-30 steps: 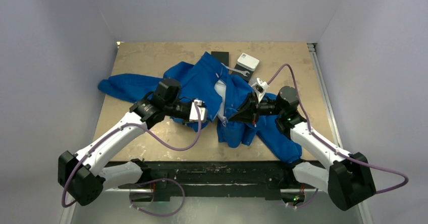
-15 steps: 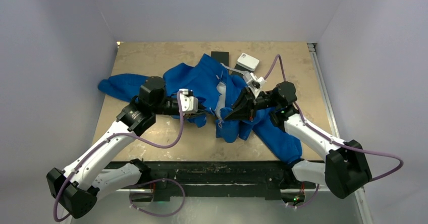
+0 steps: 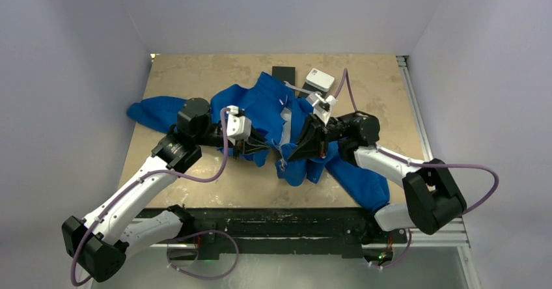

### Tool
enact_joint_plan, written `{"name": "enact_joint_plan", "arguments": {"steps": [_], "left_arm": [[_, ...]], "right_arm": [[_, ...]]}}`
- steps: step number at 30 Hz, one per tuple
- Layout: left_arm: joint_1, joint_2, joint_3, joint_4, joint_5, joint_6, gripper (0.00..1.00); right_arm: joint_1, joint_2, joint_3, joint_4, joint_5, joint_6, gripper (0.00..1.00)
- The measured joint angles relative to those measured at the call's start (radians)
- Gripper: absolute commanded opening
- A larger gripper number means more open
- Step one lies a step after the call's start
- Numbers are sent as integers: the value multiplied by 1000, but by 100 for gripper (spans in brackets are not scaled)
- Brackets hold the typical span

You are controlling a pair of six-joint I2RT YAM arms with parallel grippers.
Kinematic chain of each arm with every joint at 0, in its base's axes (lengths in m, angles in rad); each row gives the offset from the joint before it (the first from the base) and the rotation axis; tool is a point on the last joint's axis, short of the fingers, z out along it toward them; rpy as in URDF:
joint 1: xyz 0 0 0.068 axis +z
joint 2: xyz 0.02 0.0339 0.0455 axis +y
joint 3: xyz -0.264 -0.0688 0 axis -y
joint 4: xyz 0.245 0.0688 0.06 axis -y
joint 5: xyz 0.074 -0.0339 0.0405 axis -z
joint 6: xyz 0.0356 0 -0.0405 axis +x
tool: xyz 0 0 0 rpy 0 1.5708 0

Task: Zip up the jacket

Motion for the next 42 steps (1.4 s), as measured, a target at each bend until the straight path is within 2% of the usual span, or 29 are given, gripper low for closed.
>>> {"name": "enact_joint_plan", "arguments": {"steps": [10,13,15,17,19,21,23,26,33,42], "left_arm": [[5,0,-15,10,35,-8,0],[6,-3,-17,11,32,-8,0],[9,-5,-17,11,31,-8,0],[14,-9,-17,5,26,-3,0],[22,-16,-14,-15,16,10,0],[29,-21,-5,-42,8,28,0],[34,-27,6,-63,1,47,0],[39,-33,16,-73,-5,53,0],[45,-34,29,-55,-6,52,0],[51,2,79,-26,9,64,0]], "right_arm": [[2,2,37,59,-26,53,0],[-13,2,75,62,-37,20,0],[-42,-2,114,39,-36,-60,0],[-72,-31,175,-160,-14,-261,0],[-92,-64,319,-558,78,-611,0],[-112,-61,449,-780,129,-808,0],[-131,-60,529,-920,143,-937,0],[-147,-62,547,-1038,109,-1040,0],[-127,-126,386,-1086,1,-1018,0],[-56,-179,378,-1086,-43,-988,0]]}}
